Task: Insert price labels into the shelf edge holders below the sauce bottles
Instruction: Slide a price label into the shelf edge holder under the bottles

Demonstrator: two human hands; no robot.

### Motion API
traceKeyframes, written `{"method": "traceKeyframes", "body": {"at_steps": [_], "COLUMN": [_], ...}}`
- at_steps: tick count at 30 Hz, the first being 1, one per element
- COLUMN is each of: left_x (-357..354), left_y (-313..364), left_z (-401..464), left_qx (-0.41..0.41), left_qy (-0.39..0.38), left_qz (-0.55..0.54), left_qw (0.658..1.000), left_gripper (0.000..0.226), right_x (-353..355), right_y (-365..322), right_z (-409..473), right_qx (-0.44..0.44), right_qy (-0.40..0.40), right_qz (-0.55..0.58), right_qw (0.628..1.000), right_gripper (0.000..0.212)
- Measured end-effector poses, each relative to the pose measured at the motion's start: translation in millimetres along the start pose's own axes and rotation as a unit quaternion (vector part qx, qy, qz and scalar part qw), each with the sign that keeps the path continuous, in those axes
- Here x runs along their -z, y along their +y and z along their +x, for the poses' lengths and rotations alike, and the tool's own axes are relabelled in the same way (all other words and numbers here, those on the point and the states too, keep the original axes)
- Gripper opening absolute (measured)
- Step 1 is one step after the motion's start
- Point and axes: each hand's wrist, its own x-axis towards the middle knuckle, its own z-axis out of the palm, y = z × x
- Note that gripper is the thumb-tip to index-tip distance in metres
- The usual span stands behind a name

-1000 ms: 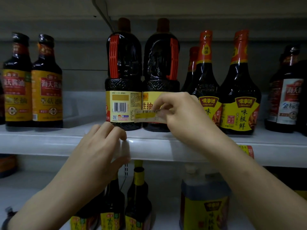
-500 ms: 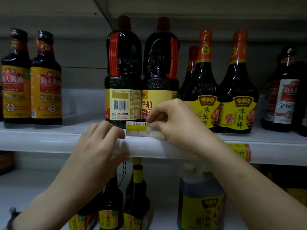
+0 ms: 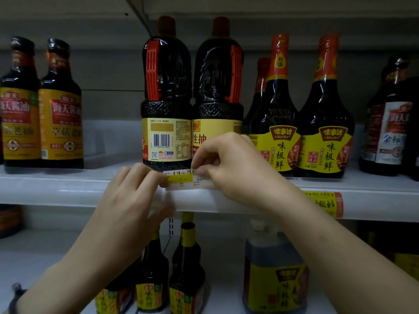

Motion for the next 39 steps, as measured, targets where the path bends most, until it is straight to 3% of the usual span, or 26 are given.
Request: {"method": "traceKeyframes", "body": {"at_steps": [19,27,39], "left_x": [4,6,8], "left_y": [5,8,13], "left_z": [2,10,12], "left_qx": [0.015,0.017,0.007], "left_qy": [-0.042,-0.040,-0.053], "left_qz": [0.034,0.060,0.067], "left_qw": [0.998,0.997,0.996], "left_gripper": [0.057,0.056,0.055], "right_x": [-11,8,1], "right_y": [-2,5,5], "right_z": [-24,-40,-46], "right_qx": [0.039,0.031,0.026], "right_qy": [0.040,-0.026,-0.006], "right_qz": [-0.126,-0.187,-0.157], "right_qw": [0.991,0.982,0.987], "right_gripper": [0.008,0.045,0.027]}}
